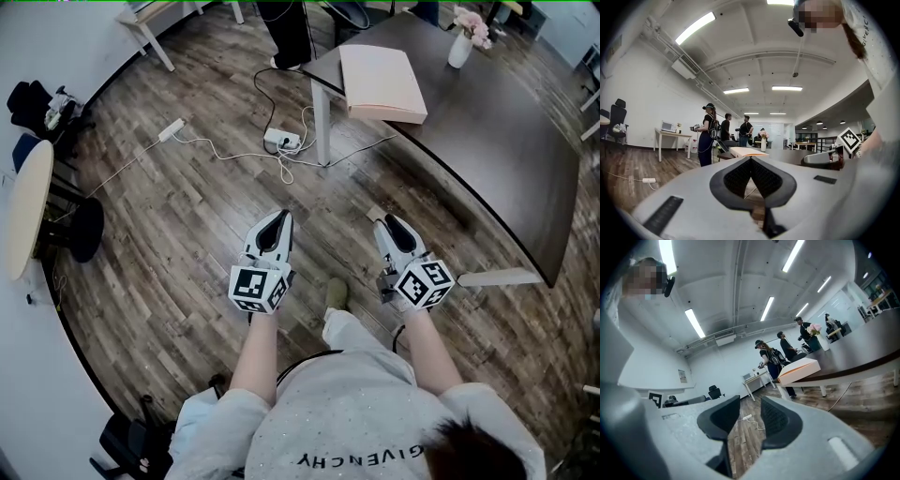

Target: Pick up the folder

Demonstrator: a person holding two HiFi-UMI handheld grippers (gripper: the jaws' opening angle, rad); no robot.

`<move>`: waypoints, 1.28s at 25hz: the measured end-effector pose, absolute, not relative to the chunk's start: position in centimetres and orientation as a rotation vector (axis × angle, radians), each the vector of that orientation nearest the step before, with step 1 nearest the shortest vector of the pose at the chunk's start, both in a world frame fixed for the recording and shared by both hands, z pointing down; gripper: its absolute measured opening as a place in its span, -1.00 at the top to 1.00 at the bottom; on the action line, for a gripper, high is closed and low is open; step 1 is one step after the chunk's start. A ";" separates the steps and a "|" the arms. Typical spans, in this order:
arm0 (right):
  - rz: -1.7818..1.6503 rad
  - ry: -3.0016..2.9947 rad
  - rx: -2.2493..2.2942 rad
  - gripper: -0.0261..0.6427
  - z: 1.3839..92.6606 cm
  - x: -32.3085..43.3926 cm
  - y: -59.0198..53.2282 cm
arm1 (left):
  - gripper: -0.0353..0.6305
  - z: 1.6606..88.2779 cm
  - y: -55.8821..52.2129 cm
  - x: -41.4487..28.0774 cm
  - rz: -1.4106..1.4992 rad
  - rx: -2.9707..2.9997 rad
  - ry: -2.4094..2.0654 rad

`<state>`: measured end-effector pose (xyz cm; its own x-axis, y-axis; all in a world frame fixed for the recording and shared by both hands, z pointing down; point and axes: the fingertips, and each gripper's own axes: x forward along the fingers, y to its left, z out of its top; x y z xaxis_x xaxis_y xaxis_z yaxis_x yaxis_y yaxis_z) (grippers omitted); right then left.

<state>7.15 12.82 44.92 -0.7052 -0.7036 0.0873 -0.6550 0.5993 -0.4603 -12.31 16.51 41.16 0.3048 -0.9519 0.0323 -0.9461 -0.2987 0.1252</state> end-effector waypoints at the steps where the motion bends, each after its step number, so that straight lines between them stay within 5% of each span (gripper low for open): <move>1: -0.723 2.716 -1.160 0.51 45.1 6.9 11.7 | 0.90 41.3 15.3 -12.4 -0.071 2.444 -1.774; 32: -0.970 2.514 -1.202 0.42 49.7 3.5 -9.6 | 0.90 44.7 -8.4 -10.2 -0.068 2.552 -1.568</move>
<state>3.47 -9.62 49.67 -0.6531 -0.7501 0.1038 -0.6254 0.4570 -0.6325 -10.19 -8.40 44.72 0.4539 -0.8902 0.0374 -0.8837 -0.4445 0.1466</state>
